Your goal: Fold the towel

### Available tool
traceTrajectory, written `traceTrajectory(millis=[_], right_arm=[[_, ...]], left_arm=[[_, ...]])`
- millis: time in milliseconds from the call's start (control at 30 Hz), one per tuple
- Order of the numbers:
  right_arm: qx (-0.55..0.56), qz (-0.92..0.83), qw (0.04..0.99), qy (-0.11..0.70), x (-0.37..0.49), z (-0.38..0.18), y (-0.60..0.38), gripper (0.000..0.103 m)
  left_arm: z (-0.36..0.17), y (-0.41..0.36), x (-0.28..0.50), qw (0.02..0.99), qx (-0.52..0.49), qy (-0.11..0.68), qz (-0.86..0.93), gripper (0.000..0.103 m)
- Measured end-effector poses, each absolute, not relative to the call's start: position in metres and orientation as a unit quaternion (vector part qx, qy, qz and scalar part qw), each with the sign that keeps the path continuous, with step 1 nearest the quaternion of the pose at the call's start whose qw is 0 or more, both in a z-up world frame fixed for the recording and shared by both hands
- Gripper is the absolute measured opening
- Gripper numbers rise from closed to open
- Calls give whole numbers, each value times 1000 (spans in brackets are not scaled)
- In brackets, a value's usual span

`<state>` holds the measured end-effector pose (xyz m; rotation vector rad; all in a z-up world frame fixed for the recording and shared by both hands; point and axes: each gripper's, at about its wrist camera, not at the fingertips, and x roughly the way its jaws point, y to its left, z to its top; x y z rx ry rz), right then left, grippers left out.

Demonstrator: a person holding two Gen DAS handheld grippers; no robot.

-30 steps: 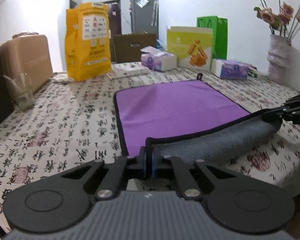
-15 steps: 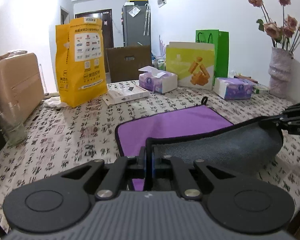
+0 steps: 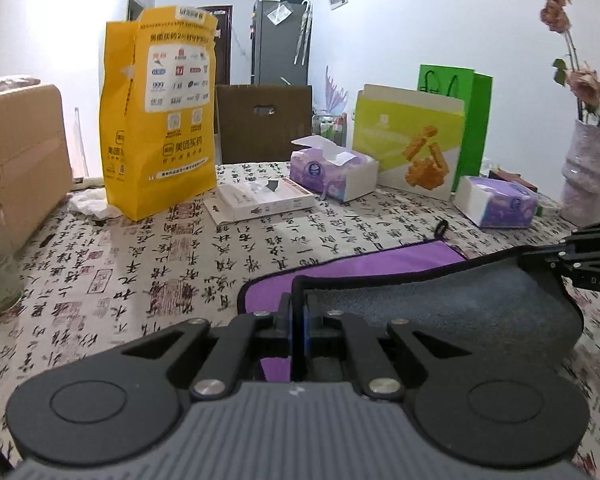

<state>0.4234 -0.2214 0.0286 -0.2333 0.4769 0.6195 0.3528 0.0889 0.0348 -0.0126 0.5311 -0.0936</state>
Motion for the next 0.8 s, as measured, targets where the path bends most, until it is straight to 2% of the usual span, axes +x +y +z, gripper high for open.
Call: traceTrajectory(millis=[433, 800], right_arm=[[-95, 291, 916, 261, 511, 13, -204, 4], [-101, 287, 908, 288, 553, -8, -192, 5]], left_arm=[[18, 103, 436, 953, -1, 300, -46, 5], [-4, 116, 480, 942, -14, 332, -54, 6]])
